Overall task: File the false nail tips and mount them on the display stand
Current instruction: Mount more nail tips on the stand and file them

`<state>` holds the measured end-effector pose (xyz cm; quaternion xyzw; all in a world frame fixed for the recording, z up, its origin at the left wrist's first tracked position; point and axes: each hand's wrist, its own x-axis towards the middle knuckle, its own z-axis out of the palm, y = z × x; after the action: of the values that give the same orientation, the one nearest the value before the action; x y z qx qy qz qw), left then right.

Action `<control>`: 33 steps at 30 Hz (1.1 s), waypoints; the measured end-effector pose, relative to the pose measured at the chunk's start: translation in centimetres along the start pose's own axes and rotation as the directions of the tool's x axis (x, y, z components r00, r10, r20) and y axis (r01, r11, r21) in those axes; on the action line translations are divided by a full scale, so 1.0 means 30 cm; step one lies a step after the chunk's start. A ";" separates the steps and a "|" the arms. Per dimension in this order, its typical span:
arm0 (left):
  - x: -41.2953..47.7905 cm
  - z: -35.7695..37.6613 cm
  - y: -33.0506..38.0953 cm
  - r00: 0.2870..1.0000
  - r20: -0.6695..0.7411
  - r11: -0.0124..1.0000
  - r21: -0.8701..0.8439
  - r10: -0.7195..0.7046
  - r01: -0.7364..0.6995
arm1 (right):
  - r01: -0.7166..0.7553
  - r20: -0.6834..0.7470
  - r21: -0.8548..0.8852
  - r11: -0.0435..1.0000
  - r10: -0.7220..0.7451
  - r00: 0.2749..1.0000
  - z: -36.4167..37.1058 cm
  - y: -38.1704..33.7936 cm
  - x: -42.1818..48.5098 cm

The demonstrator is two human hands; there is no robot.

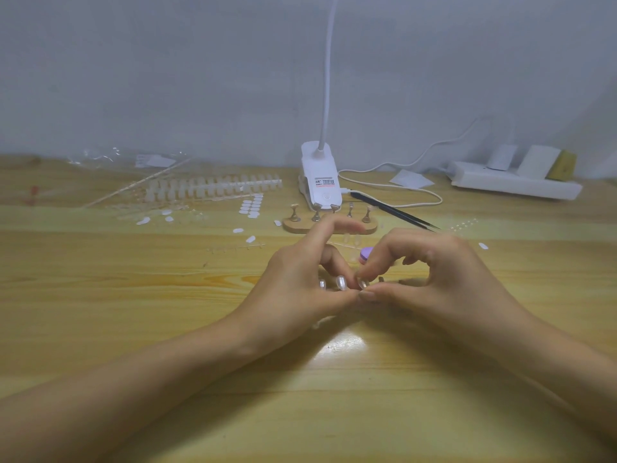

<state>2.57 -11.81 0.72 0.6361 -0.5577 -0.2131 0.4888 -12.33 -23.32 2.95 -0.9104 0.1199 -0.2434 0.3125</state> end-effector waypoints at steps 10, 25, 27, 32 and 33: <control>0.003 0.002 -0.007 1.000 -0.001 0.999 0.029 0.017 -0.016 | -0.304 0.174 0.432 0.849 0.252 0.952 -0.015 0.032 0.033; 0.002 0.003 -0.016 0.999 -0.004 0.997 0.056 0.048 -0.048 | -0.374 0.253 0.477 0.795 0.283 0.925 0.009 0.028 0.044; 0.002 0.005 -0.016 0.998 -0.009 0.996 0.072 0.055 -0.055 | -0.392 0.270 0.469 0.791 0.295 0.917 0.007 0.034 0.047; 0.004 -0.003 -0.013 0.997 0.028 0.986 0.146 0.073 -0.077 | -0.415 0.262 0.470 0.779 0.326 0.908 -0.005 0.036 0.050; 0.006 -0.009 -0.010 0.996 0.046 0.983 0.166 0.075 -0.081 | -0.414 0.229 0.485 0.771 0.345 0.910 -0.017 0.036 0.053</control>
<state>3.00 -11.91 0.63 0.6482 -0.6077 -0.1587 0.4306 -11.31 -25.01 3.22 -0.7609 0.2104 -0.1401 0.5976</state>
